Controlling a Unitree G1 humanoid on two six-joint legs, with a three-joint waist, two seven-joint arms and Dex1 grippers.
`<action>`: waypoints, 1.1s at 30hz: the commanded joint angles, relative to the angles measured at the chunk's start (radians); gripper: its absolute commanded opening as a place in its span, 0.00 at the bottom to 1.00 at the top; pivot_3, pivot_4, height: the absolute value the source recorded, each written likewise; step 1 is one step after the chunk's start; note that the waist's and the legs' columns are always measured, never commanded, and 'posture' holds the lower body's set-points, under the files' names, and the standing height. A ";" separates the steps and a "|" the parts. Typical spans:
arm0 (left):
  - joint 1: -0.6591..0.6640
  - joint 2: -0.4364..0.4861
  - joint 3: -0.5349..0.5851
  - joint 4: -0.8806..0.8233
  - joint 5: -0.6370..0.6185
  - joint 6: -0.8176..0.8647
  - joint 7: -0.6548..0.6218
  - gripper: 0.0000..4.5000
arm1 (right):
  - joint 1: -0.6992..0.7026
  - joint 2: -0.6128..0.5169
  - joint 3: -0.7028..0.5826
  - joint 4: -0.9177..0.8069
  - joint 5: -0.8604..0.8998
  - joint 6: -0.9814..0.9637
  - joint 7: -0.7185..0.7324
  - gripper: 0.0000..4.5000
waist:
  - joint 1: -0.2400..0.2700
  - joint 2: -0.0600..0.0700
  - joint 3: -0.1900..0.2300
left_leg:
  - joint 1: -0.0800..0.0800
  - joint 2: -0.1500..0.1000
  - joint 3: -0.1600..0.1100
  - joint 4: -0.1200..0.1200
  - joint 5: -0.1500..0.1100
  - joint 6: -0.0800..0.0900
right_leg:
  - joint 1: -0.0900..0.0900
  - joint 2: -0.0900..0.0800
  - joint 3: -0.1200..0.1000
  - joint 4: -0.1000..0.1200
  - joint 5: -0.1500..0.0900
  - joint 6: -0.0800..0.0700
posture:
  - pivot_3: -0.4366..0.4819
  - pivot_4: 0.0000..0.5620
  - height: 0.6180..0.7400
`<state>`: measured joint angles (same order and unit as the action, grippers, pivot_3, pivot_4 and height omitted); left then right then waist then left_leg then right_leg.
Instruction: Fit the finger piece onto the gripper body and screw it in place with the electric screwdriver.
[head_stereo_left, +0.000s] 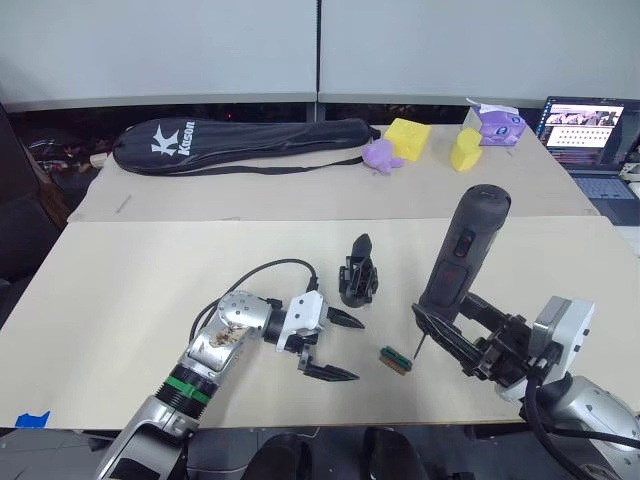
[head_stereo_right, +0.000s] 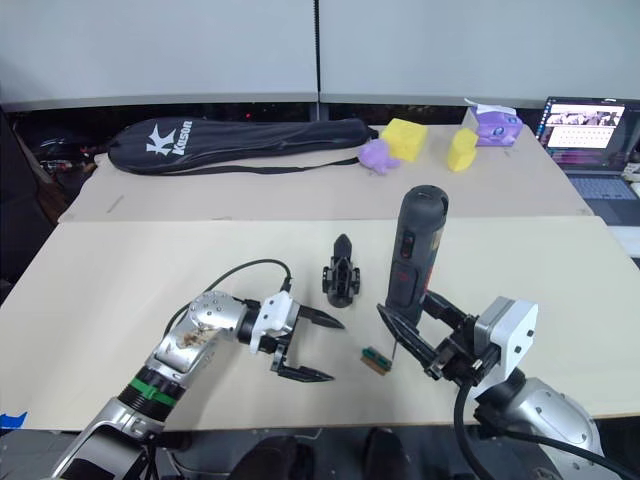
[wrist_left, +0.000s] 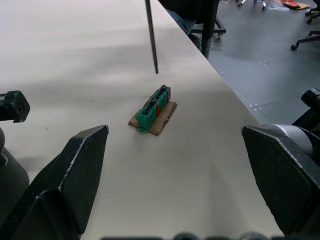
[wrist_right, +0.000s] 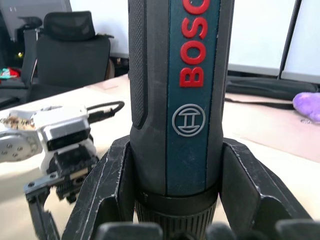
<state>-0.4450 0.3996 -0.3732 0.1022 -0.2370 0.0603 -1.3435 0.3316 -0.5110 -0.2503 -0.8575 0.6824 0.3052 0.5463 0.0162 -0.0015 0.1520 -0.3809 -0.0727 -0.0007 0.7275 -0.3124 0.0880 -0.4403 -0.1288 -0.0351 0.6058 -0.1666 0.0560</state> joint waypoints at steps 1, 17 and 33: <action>-0.008 -0.006 0.003 -0.018 -0.007 -0.011 0.001 1.00 | -0.018 -0.007 -0.004 -0.057 0.017 -0.006 -0.017 0.42 | 0.000 0.000 0.000 | 0.000 0.000 0.000 0.000 0.000 0.000 | 0.000 0.000 0.000 0.000 0.000 0.000 | 0.48 0.27 0.86; -0.020 -0.008 0.005 -0.001 -0.002 -0.015 0.001 1.00 | 0.011 -0.019 -0.013 -0.050 0.042 -0.011 -0.009 0.42 | 0.000 0.000 0.000 | 0.000 0.000 0.000 0.000 0.000 0.000 | 0.000 0.000 0.000 0.000 0.000 0.000 | 0.48 0.27 0.86; -0.018 -0.012 0.005 0.014 0.003 -0.036 0.002 1.00 | 0.005 -0.013 -0.006 -0.057 0.037 -0.017 0.003 0.42 | 0.000 0.000 0.000 | 0.000 0.000 0.000 0.000 0.000 0.000 | 0.000 0.000 -0.001 -0.001 0.000 0.000 | 0.48 0.27 0.86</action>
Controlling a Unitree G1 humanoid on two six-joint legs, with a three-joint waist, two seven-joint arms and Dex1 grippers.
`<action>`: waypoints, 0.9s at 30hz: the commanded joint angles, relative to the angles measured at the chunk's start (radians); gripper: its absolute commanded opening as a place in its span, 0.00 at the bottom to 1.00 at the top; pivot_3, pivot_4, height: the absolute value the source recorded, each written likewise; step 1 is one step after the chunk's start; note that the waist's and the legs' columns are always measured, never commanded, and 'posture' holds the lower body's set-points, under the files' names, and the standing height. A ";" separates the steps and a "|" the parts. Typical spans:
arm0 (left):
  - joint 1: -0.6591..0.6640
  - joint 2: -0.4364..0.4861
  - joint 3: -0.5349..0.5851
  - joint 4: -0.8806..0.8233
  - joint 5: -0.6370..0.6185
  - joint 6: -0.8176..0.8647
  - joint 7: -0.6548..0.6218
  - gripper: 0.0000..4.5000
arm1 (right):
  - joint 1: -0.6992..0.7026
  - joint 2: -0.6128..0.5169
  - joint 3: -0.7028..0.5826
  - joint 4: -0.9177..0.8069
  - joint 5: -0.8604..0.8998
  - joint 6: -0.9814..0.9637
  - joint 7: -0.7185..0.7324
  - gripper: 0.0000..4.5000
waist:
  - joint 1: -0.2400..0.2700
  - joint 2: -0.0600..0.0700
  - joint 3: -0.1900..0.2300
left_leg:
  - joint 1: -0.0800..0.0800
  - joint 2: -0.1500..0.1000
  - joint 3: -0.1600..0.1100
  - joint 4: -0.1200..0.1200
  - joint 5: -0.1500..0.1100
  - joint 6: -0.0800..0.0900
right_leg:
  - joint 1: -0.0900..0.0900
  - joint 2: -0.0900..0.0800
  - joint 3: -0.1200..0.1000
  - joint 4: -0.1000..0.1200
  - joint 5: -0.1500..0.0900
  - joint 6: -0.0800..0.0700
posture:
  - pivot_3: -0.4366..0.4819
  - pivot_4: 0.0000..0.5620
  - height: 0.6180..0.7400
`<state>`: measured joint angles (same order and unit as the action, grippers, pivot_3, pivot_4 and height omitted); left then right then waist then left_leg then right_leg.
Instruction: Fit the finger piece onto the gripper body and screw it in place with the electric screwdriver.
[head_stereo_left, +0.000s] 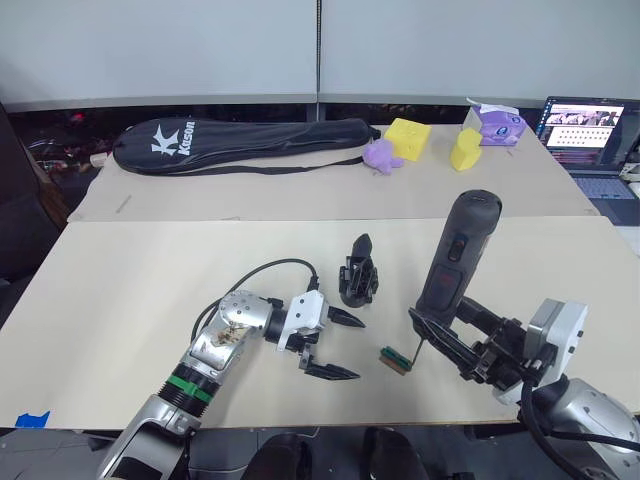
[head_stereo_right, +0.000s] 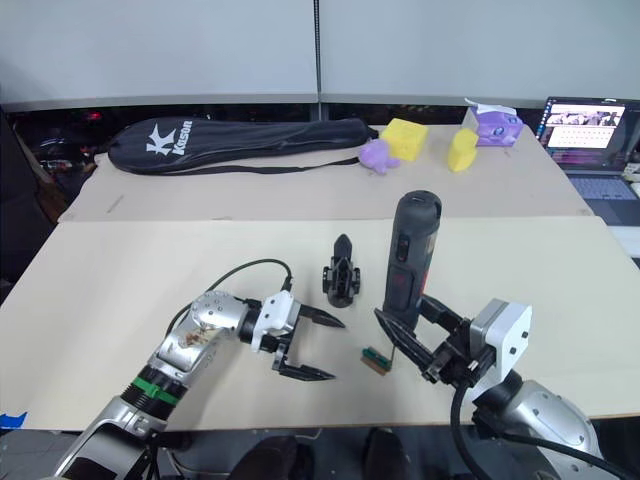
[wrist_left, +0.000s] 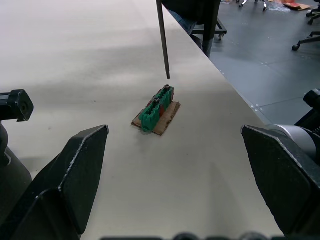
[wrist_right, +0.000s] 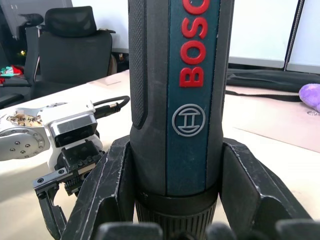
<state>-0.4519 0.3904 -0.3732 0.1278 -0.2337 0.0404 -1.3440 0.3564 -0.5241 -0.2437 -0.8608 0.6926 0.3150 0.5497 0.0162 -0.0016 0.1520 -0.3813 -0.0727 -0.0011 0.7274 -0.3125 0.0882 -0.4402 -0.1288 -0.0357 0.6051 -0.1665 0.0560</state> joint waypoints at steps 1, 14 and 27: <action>-0.011 -0.003 0.005 -0.012 -0.001 -0.016 0.003 1.00 | -0.020 0.000 -0.012 -0.054 0.027 -0.027 0.000 0.42 | 0.000 0.000 0.000 | 0.000 0.000 0.000 0.000 0.000 0.000 | 0.000 0.000 0.000 0.000 0.000 0.000 | 0.48 0.27 0.86; -0.016 0.000 0.007 -0.011 -0.002 -0.014 -0.001 1.00 | -0.031 -0.002 0.020 -0.044 0.003 -0.023 -0.015 0.42 | 0.000 0.000 0.000 | 0.000 0.000 0.000 0.000 0.000 0.000 | 0.000 0.000 0.000 0.000 0.000 0.000 | 0.48 0.27 0.86; -0.017 -0.001 0.007 -0.023 -0.005 -0.007 0.001 1.00 | -0.021 -0.007 -0.001 -0.027 -0.003 -0.034 0.003 0.42 | 0.000 0.000 0.000 | 0.000 0.000 0.000 0.000 0.000 0.000 | 0.000 0.000 0.000 0.000 0.000 0.000 | 0.48 0.27 0.86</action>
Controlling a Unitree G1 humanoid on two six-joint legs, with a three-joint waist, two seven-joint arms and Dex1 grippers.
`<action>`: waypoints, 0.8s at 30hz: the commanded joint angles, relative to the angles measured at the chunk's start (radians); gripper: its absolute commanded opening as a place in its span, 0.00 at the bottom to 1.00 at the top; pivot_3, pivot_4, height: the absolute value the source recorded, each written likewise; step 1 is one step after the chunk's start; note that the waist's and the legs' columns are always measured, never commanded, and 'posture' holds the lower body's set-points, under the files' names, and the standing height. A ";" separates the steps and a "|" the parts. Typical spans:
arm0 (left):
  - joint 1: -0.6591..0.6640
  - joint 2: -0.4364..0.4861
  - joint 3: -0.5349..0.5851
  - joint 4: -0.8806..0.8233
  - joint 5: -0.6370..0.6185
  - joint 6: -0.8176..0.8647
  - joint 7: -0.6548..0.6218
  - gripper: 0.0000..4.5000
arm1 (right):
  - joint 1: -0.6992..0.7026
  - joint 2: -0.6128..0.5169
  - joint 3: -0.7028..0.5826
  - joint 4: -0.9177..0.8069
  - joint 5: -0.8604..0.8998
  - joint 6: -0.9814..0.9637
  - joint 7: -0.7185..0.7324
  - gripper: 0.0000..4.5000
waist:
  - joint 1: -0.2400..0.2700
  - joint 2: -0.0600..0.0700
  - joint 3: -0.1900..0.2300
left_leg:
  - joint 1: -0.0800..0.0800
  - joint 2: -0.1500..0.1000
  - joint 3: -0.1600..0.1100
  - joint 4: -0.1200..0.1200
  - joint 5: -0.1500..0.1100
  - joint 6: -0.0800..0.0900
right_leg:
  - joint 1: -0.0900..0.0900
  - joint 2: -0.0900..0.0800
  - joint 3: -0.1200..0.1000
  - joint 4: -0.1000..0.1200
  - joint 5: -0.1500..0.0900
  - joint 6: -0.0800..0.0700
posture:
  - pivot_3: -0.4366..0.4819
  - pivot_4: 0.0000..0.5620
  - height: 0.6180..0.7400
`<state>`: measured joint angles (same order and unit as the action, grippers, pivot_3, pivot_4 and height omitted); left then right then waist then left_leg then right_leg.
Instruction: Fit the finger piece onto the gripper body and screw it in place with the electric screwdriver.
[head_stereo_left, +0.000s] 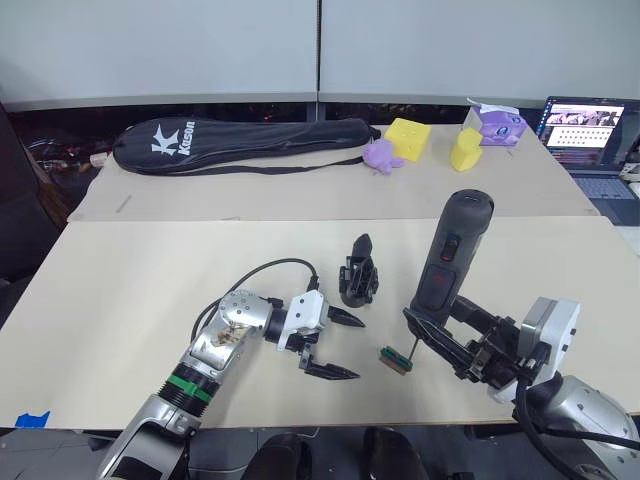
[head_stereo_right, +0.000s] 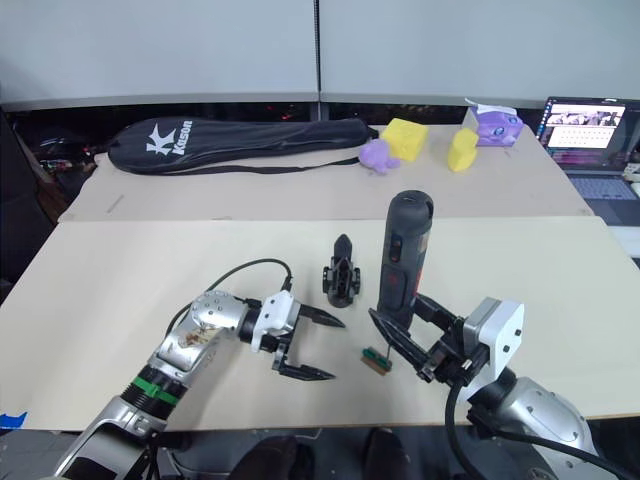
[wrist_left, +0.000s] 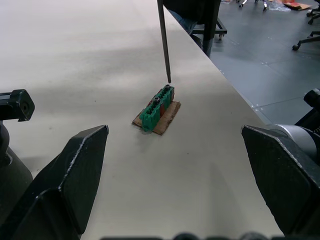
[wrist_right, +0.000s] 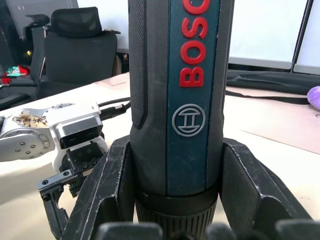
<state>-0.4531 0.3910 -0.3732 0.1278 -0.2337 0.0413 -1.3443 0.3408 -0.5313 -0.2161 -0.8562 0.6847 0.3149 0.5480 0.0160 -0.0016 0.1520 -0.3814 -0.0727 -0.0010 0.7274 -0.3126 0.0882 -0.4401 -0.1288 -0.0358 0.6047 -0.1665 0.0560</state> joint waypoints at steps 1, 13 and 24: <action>-0.015 -0.002 0.007 -0.022 -0.005 -0.008 0.001 1.00 | -0.004 0.000 -0.029 -0.031 0.007 -0.032 0.004 0.42 | 0.000 0.000 0.000 | 0.000 0.000 0.000 0.000 0.000 0.000 | 0.000 0.000 0.000 0.000 0.000 0.000 | 0.48 0.27 0.86; -0.016 -0.009 0.004 0.002 0.001 -0.031 0.001 1.00 | 0.000 0.002 -0.024 -0.032 -0.002 -0.032 0.010 0.42 | 0.000 0.000 0.000 | 0.000 0.000 0.000 0.000 0.000 0.000 | 0.000 0.000 0.000 0.000 0.000 0.000 | 0.48 0.27 0.86; -0.018 -0.007 0.006 0.007 0.001 -0.037 -0.001 1.00 | -0.002 0.007 -0.036 -0.025 -0.004 -0.044 0.020 0.42 | 0.000 0.000 0.000 | 0.000 0.000 0.000 0.000 0.000 0.000 | 0.000 0.000 0.000 0.000 0.000 0.000 | 0.48 0.27 0.86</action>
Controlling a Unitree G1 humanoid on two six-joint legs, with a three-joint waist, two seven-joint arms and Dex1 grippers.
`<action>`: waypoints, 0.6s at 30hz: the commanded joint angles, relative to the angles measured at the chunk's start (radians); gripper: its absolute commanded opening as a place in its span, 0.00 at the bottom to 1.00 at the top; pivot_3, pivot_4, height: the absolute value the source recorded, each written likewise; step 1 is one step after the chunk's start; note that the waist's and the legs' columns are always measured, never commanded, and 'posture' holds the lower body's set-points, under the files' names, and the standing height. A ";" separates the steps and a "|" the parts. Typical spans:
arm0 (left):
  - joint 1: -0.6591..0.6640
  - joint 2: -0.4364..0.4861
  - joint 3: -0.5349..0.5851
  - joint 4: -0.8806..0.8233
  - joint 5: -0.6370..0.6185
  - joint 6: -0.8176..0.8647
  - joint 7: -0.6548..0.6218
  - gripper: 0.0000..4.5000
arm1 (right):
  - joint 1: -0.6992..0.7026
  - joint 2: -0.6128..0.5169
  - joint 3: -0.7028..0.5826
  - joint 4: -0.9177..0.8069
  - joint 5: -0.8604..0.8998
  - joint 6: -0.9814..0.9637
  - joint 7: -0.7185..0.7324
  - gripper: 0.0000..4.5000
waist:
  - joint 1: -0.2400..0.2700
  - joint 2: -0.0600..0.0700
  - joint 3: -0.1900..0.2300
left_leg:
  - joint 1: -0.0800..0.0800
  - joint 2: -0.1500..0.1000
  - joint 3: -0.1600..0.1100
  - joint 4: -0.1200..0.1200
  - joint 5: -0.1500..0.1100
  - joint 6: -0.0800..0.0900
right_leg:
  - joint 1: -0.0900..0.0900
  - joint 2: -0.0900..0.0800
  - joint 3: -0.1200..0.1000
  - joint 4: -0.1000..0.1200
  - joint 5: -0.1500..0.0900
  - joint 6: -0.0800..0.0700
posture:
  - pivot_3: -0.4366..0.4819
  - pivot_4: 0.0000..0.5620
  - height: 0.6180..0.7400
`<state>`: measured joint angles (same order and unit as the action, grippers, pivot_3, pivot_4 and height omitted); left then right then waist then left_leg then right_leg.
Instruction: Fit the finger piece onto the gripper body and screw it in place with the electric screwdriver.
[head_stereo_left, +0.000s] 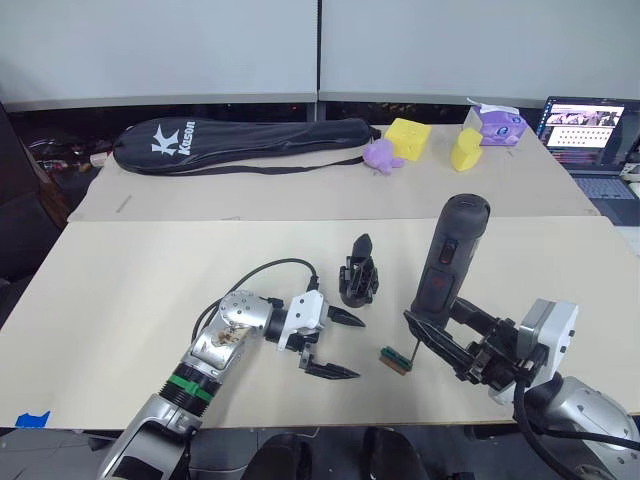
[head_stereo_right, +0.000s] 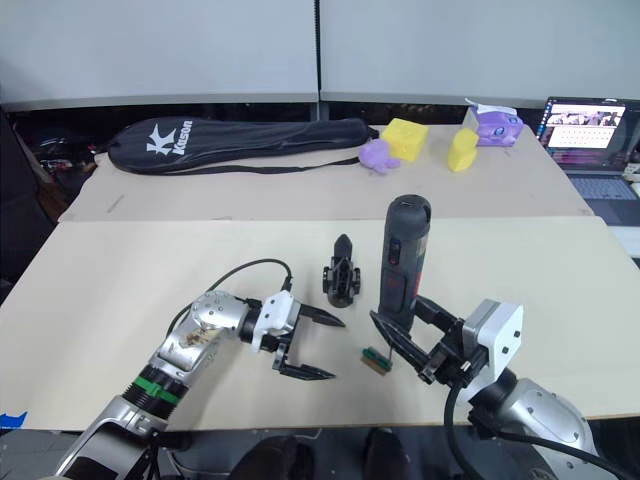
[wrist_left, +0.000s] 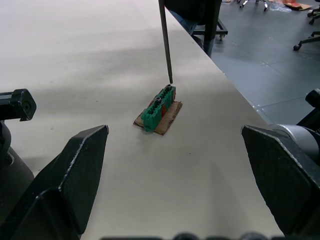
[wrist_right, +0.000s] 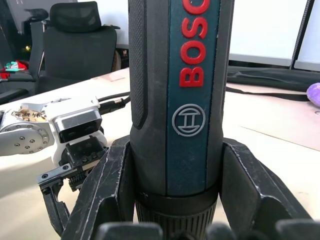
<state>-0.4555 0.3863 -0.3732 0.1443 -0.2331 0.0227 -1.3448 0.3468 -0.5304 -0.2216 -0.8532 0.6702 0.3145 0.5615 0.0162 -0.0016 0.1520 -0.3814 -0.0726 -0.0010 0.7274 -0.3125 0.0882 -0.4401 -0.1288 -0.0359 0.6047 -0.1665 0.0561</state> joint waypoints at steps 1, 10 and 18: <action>-0.015 -0.002 0.006 -0.011 0.000 -0.017 0.000 1.00 | -0.008 0.007 -0.030 -0.027 0.009 -0.045 0.007 0.42 | 0.000 0.000 0.000 | 0.000 0.000 0.000 0.000 0.000 0.000 | 0.000 0.000 0.000 0.000 0.000 0.000 | 0.48 0.27 0.86; -0.017 -0.001 0.007 -0.014 0.001 -0.015 0.001 1.00 | -0.020 0.010 -0.019 -0.022 0.002 -0.043 0.006 0.42 | 0.000 0.000 0.000 | 0.000 0.000 0.000 0.000 0.000 0.000 | 0.000 0.000 0.000 0.000 0.000 0.000 | 0.48 0.27 0.86; -0.017 0.001 0.006 -0.017 0.001 -0.013 0.001 1.00 | -0.031 0.015 -0.006 -0.030 -0.007 -0.034 -0.001 0.42 | 0.000 0.000 0.000 | 0.000 0.000 0.000 0.000 0.000 0.000 | 0.000 0.000 0.000 0.000 0.000 0.000 | 0.48 0.27 0.86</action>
<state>-0.4578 0.3866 -0.3732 0.1442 -0.2330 0.0227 -1.3446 0.3328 -0.5209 -0.2137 -0.8421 0.6504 0.3143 0.5627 0.0161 -0.0016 0.1520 -0.3815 -0.0726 -0.0012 0.7274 -0.3125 0.0882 -0.4402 -0.1288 -0.0360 0.6046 -0.1665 0.0560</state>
